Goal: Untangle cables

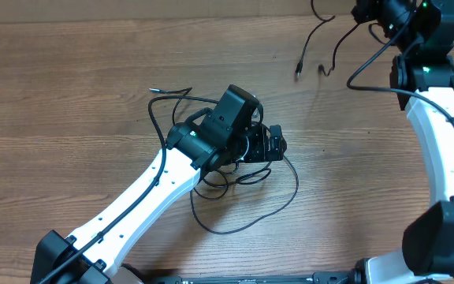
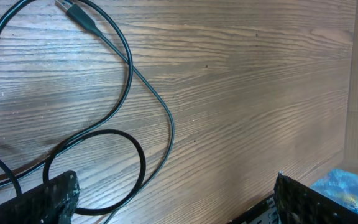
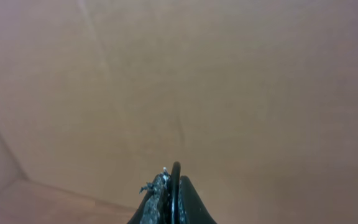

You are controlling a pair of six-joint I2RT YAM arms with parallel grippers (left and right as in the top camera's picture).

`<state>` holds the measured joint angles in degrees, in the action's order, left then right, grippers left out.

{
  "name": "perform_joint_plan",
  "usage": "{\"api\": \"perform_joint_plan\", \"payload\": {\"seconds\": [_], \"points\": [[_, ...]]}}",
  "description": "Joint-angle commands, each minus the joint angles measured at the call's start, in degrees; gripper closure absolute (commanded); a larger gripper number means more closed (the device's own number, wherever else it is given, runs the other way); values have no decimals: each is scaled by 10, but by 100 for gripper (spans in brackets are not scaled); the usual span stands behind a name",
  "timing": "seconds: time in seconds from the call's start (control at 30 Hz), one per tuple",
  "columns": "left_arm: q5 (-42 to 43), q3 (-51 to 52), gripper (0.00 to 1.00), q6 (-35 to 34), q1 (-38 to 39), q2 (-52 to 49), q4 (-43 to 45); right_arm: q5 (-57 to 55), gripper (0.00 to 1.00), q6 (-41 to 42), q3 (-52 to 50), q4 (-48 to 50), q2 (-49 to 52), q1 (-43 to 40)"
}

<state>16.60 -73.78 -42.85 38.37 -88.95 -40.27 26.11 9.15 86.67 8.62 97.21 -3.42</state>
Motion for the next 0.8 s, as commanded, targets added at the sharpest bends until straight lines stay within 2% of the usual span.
{"api": "perform_joint_plan", "payload": {"seconds": [0.0, 0.4, 0.77], "points": [[-7, -9, 0, 13, -2, -2, 0, -10, 96, -2, 15, 25, 27, -12], [-7, -9, 0, 13, -2, -2, 0, -85, 96, -2, 15, 81, 104, -50], [-7, -9, 0, 13, -2, -2, 0, -96, 96, 0, 15, 81, 153, -149]]}}
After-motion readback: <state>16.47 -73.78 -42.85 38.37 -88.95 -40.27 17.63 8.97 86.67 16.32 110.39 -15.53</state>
